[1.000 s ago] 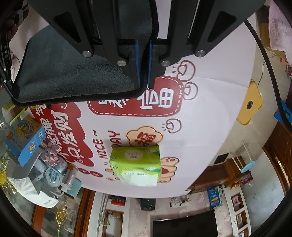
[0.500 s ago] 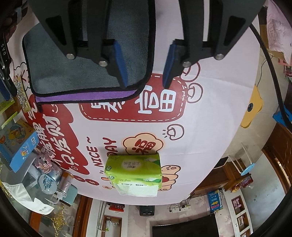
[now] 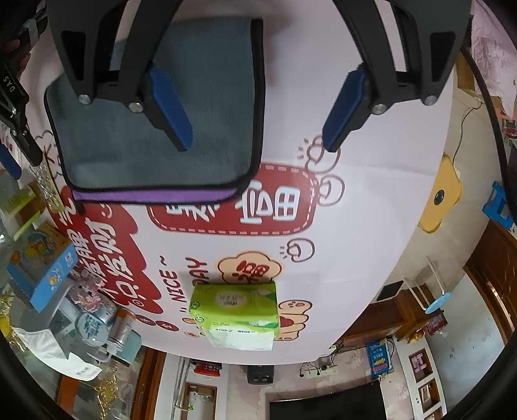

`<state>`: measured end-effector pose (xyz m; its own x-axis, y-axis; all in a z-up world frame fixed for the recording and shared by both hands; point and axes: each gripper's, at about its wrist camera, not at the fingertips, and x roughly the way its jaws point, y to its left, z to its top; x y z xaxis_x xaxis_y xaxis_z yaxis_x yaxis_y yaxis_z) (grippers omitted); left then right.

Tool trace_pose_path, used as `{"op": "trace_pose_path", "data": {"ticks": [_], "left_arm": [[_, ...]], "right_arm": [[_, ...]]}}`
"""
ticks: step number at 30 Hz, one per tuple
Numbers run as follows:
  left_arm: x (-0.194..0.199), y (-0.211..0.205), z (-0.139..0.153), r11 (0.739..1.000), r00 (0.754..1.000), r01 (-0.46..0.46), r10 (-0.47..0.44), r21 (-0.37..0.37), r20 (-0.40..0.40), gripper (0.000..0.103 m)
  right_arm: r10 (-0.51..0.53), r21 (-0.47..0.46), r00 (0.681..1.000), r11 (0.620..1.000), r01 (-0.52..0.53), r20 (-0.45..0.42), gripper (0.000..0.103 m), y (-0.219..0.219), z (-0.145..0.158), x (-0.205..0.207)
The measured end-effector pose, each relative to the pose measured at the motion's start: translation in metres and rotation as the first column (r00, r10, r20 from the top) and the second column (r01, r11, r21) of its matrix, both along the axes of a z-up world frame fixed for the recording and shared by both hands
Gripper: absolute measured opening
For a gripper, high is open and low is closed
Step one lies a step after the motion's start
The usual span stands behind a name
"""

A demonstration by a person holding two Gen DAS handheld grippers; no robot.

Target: Fold towel

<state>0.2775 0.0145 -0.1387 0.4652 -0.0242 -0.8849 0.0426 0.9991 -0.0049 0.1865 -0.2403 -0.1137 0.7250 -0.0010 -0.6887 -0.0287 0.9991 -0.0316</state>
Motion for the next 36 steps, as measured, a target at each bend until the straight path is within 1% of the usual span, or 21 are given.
{"op": "trace_pose_path", "data": {"ticks": [4, 8, 10, 15, 19, 24, 28, 32, 36], "left_arm": [[-0.021, 0.003, 0.002, 1.0, 1.0, 0.007, -0.007, -0.015, -0.025, 0.087], [-0.044, 0.005, 0.005, 1.0, 1.0, 0.007, -0.008, -0.03, -0.026, 0.092], [-0.056, 0.007, 0.006, 1.0, 1.0, 0.004, -0.005, -0.027, -0.031, 0.092], [-0.09, 0.014, 0.013, 0.999, 0.999, 0.0, -0.001, -0.032, -0.037, 0.092], [-0.121, 0.021, 0.017, 0.999, 0.999, 0.008, -0.009, -0.037, -0.04, 0.092], [-0.155, 0.031, 0.021, 0.999, 0.999, 0.0, -0.002, -0.049, -0.044, 0.092], [-0.181, 0.034, 0.027, 0.999, 0.999, 0.012, -0.015, -0.047, -0.05, 0.092], [-0.205, 0.034, 0.035, 0.998, 0.998, 0.036, -0.038, -0.043, -0.051, 0.092], [-0.224, 0.032, 0.048, 0.997, 0.997, 0.06, -0.062, -0.043, -0.035, 0.092]], "right_arm": [[0.013, 0.023, 1.0, 1.0, -0.013, -0.023, 0.084, 0.006, 0.002, -0.014], [0.029, 0.038, 0.998, 0.999, -0.027, -0.051, 0.088, 0.014, 0.002, -0.032], [0.032, 0.053, 0.998, 0.998, -0.029, -0.061, 0.091, 0.017, 0.002, -0.043], [0.041, 0.081, 0.995, 0.996, -0.033, -0.096, 0.095, 0.027, 0.002, -0.073], [0.037, 0.103, 0.988, 0.994, -0.022, -0.148, 0.1, 0.035, 0.003, -0.097], [0.033, 0.109, 0.98, 0.994, -0.012, -0.195, 0.1, 0.045, 0.003, -0.13], [0.03, 0.121, 0.974, 0.993, -0.002, -0.225, 0.1, 0.051, 0.006, -0.153], [0.029, 0.138, 0.971, 0.99, 0.004, -0.236, 0.101, 0.055, 0.016, -0.177], [0.041, 0.121, 0.967, 0.993, -0.01, -0.25, 0.101, 0.061, 0.03, -0.197]]}}
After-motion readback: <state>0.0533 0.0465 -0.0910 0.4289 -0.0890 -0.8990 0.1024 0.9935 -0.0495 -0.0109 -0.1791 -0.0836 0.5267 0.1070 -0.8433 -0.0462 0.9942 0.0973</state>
